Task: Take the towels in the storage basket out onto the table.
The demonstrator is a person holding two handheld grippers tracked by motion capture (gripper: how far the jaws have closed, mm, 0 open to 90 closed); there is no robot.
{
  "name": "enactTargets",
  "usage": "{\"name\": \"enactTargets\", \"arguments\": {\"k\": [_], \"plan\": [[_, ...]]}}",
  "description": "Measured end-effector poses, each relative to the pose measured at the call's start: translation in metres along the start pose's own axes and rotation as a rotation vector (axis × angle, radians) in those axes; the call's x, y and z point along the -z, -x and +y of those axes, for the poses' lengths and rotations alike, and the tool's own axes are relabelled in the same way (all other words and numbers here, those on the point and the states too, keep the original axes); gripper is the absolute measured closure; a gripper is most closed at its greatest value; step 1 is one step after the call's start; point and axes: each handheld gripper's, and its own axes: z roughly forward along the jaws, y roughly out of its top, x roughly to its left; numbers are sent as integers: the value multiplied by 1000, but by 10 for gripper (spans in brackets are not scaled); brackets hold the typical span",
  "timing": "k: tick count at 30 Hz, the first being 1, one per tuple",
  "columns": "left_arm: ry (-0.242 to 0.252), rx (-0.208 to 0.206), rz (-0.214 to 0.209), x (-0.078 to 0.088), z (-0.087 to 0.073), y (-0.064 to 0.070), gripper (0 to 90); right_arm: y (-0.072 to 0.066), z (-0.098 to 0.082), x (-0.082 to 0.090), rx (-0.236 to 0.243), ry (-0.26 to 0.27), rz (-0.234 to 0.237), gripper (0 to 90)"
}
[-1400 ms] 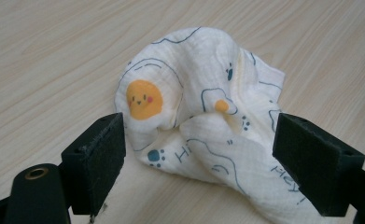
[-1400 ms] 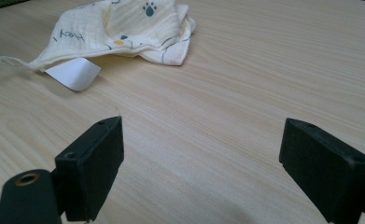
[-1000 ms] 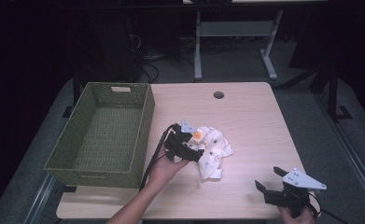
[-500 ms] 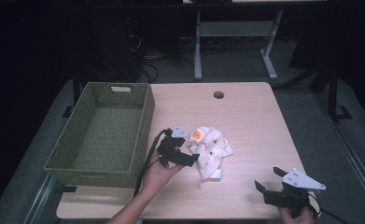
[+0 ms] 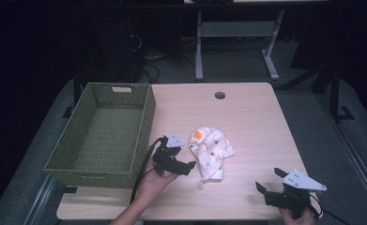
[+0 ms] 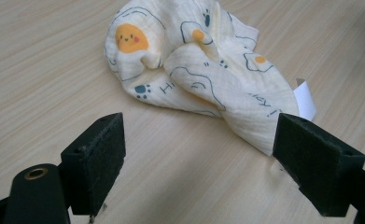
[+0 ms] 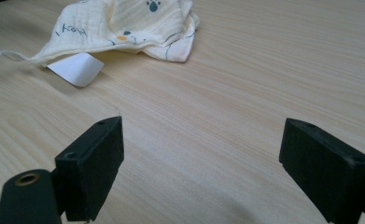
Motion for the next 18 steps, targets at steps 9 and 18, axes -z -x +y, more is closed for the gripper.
{"name": "enactTargets", "arguments": {"k": [9, 18], "plan": [[0, 33, -26, 9, -17, -2, 165, -1, 0, 0, -2, -1, 0, 134], [16, 43, -29, 15, -27, 0, 165, -2, 0, -1, 2, -3, 2, 134]]}}
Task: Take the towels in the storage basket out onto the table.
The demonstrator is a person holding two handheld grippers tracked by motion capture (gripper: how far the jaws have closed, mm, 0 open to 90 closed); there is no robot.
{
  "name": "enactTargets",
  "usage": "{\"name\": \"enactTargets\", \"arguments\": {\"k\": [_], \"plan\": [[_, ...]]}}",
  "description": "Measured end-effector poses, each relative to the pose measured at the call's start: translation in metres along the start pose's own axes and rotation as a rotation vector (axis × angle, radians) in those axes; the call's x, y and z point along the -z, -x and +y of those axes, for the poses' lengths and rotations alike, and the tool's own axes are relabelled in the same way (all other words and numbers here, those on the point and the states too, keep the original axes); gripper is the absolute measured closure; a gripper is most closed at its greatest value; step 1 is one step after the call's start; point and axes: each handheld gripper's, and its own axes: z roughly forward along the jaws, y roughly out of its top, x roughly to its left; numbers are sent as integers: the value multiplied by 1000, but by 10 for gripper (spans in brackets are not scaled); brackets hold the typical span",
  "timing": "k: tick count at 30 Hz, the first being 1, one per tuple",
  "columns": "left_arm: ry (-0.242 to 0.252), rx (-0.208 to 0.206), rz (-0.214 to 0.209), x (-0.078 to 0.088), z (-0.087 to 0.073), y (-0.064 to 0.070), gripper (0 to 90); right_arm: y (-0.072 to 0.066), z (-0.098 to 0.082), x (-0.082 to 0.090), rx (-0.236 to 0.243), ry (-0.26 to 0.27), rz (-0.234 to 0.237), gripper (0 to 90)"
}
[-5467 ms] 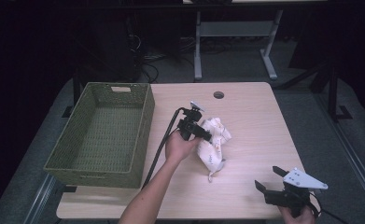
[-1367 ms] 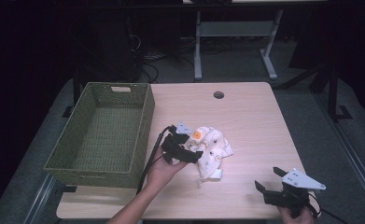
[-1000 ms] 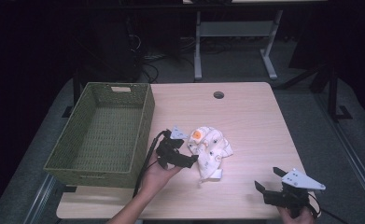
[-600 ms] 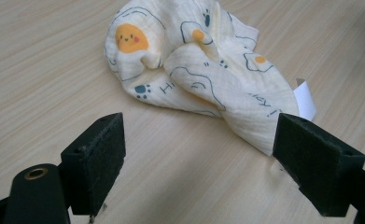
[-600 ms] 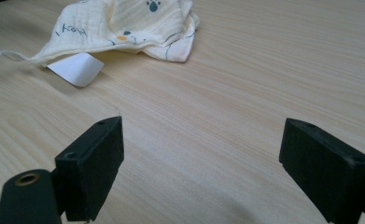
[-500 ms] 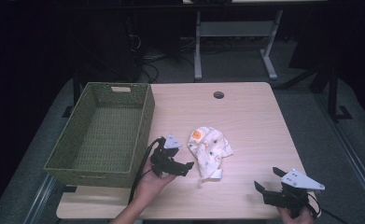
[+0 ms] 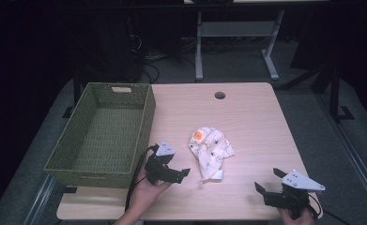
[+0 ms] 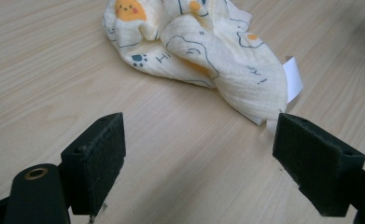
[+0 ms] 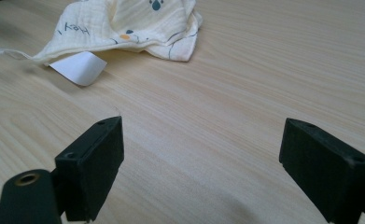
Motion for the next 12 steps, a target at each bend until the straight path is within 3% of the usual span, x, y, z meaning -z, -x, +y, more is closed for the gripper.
{"name": "enactTargets", "arguments": {"k": [6, 9, 12], "plan": [[9, -13, -11, 1, -9, 7, 165, 0, -2, 0, -4, -5, -2, 135], [2, 6, -62, 2, -14, 10, 166, 0, -2, 2, -5, 3, -3, 134], [-10, -5, -63, 2, -17, 13, 165, -1, -3, 2, -10, 4, 4, 135]]}}
